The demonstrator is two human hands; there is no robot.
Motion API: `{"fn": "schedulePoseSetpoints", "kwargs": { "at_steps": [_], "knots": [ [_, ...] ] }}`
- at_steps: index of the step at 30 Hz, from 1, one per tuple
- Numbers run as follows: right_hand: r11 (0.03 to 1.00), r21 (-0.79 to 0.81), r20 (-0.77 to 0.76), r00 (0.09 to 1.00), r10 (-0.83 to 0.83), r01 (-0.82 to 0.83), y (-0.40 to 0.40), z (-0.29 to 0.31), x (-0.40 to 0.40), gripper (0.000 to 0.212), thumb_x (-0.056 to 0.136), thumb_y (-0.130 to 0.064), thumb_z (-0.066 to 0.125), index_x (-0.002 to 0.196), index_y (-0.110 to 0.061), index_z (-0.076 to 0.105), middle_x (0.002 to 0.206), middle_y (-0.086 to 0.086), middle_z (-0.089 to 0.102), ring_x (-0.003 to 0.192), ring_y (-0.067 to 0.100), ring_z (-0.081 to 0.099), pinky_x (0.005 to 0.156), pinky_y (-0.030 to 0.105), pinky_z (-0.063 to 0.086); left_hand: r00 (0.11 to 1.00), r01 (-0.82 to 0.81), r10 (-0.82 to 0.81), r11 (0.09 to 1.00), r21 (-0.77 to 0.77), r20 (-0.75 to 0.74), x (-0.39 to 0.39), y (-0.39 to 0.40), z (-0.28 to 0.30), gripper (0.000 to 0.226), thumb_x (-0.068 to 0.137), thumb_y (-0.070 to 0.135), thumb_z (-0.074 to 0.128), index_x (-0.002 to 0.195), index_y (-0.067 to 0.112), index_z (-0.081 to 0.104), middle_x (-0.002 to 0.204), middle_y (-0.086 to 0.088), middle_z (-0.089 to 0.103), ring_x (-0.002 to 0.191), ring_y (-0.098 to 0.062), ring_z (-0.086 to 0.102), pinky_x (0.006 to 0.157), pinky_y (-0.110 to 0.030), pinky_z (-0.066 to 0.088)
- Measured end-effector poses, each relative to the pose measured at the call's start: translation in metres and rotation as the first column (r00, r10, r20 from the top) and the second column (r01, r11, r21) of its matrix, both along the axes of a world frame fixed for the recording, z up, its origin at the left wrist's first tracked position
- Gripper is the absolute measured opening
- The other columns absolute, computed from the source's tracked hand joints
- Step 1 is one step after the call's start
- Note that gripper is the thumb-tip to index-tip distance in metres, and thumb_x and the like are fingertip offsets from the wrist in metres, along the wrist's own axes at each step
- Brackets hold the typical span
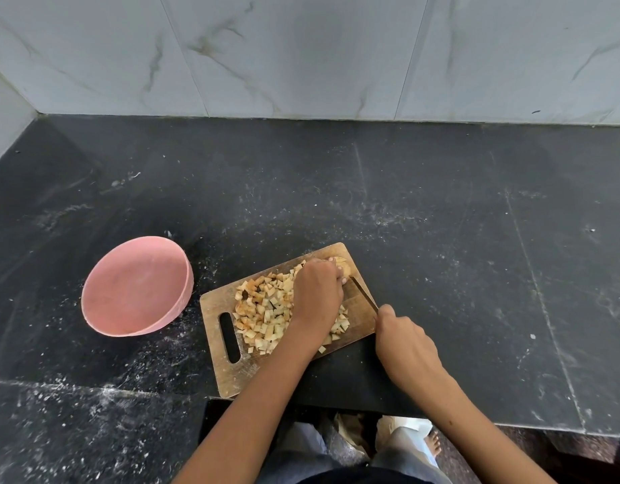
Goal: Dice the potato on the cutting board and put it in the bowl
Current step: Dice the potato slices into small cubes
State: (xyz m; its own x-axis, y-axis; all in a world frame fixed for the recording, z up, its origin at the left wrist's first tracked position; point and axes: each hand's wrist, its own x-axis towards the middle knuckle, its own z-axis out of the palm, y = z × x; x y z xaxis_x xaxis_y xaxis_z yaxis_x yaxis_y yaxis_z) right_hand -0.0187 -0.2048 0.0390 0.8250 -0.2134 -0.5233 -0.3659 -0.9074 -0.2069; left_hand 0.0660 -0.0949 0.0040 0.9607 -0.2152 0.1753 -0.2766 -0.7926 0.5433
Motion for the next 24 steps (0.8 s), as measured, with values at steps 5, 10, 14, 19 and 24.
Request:
{"fn": "schedulePoseSetpoints", "kwargs": {
  "at_steps": [5, 10, 14, 19, 24],
  "knots": [
    [0.992, 0.120, 0.112, 0.993, -0.040, 0.027, -0.004, 0.009, -0.001, 0.022, 0.103, -0.025, 0.027, 0.099, -0.012, 0.045, 0.089, 0.010, 0.061, 0.082, 0.028, 0.060, 0.071, 0.040, 0.051, 0.994, 0.109, -0.109, 0.994, -0.013, -0.030, 0.000, 0.011, 0.001, 0.007, 0.084, 0.005, 0.071, 0.083, 0.005, 0.077, 0.090, -0.013, 0.074, 0.089, -0.021, 0.069, 0.086, -0.031, 0.055],
    [0.992, 0.114, 0.163, 0.984, -0.072, 0.054, 0.005, 0.009, 0.026, 0.023, 0.103, -0.023, 0.028, 0.100, -0.009, 0.047, 0.098, 0.014, 0.061, 0.089, 0.032, 0.059, 0.067, 0.035, 0.042, 0.994, 0.105, -0.104, 0.994, 0.034, -0.029, -0.005, 0.012, 0.004, 0.005, 0.082, 0.003, 0.072, 0.082, 0.004, 0.077, 0.097, -0.014, 0.074, 0.093, -0.023, 0.071, 0.082, -0.028, 0.053],
    [0.995, 0.085, 0.159, 0.985, -0.059, 0.046, 0.013, -0.002, 0.043, 0.026, 0.103, -0.021, 0.028, 0.112, -0.008, 0.049, 0.107, 0.015, 0.062, 0.098, 0.033, 0.060, 0.068, 0.034, 0.040, 0.997, 0.064, -0.065, 0.997, 0.048, 0.036, -0.006, 0.012, -0.002, 0.007, 0.084, 0.008, 0.072, 0.083, 0.011, 0.079, 0.095, -0.012, 0.074, 0.091, -0.025, 0.069, 0.085, -0.035, 0.055],
    [0.999, 0.041, 0.124, 0.991, -0.040, 0.035, 0.019, -0.006, 0.044, 0.026, 0.101, -0.016, 0.030, 0.122, -0.009, 0.045, 0.110, 0.014, 0.061, 0.098, 0.031, 0.061, 0.071, 0.036, 0.045, 0.985, -0.038, 0.012, 0.987, 0.153, 0.170, -0.004, 0.009, -0.002, 0.014, 0.081, 0.011, 0.078, 0.073, 0.022, 0.078, 0.076, -0.007, 0.074, 0.094, -0.025, 0.071, 0.116, -0.041, 0.018],
    [1.000, -0.014, 0.045, 0.999, -0.015, 0.016, 0.016, -0.003, 0.017, 0.022, 0.099, -0.009, 0.032, 0.119, -0.009, 0.041, 0.109, 0.013, 0.060, 0.098, 0.031, 0.061, 0.069, 0.035, 0.042, 0.990, -0.055, 0.036, 0.988, 0.142, 0.135, -0.005, 0.007, 0.002, 0.017, 0.081, 0.011, 0.077, 0.067, 0.021, 0.076, 0.059, -0.001, 0.069, 0.096, -0.029, 0.071, 0.116, -0.042, 0.007]
  ]
}}
